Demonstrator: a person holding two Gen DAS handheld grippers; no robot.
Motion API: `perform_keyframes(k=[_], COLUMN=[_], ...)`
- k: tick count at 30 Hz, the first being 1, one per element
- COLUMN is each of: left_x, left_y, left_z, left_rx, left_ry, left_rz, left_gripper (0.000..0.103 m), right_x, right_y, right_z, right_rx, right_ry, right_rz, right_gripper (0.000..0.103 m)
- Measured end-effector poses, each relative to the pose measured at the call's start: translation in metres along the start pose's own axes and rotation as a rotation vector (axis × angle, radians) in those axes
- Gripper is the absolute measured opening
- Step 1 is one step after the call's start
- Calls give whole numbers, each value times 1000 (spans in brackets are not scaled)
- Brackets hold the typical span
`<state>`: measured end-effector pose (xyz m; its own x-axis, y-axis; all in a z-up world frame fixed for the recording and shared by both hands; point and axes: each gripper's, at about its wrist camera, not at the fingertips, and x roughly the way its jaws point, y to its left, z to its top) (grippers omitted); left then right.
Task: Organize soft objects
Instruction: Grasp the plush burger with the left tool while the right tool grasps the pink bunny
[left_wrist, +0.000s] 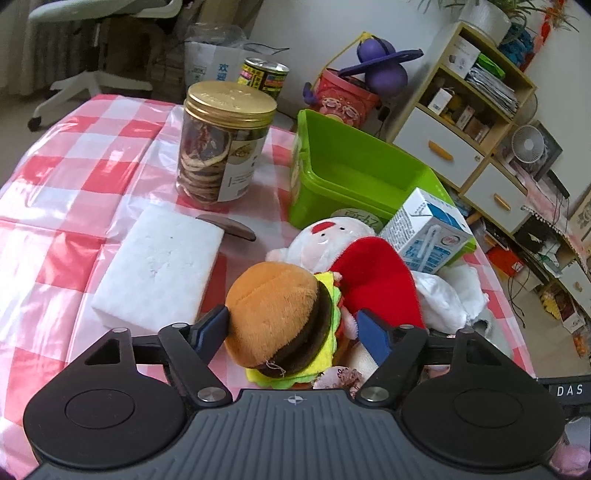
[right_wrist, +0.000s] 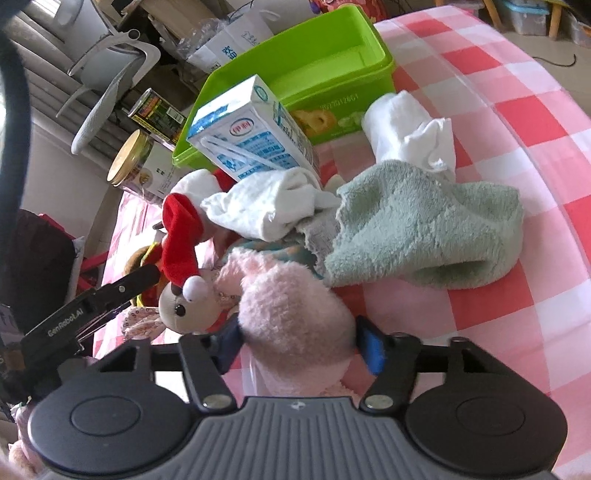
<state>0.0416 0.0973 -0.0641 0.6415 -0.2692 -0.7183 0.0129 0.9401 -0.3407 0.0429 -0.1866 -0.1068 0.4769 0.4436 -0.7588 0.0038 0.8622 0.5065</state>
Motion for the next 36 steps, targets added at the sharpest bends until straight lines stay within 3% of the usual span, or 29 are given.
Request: perform_keyframes(k=[6, 8, 9, 24, 32, 36], left_x=[-1, -3, -4, -20, -49, -55], left_y=[4, 6, 6, 11, 10, -3], left_z=[2, 3, 4, 10, 21, 32], left_rx=[-20, -33, -38, -108, -174, -157], left_ry=[-11, -18, -21, -82, -164, -193], left_rz=[-11, -23, -25, -4, -24, -24], left_gripper=[62, 49, 48, 39, 39, 39], right_x=[-3, -5, -6, -41, -76, -85], right_y=[3, 5, 5, 10, 6, 9], right_z=[-2, -2, -2, 1, 13, 32], right_rx=[-22, -24, -23, 16, 97, 144], right_ry=[-10, -13, -17, -102, -232, -288], right_rz=[-9, -8, -5, 72, 128, 148], right_gripper=[42, 41, 41, 41, 41, 41])
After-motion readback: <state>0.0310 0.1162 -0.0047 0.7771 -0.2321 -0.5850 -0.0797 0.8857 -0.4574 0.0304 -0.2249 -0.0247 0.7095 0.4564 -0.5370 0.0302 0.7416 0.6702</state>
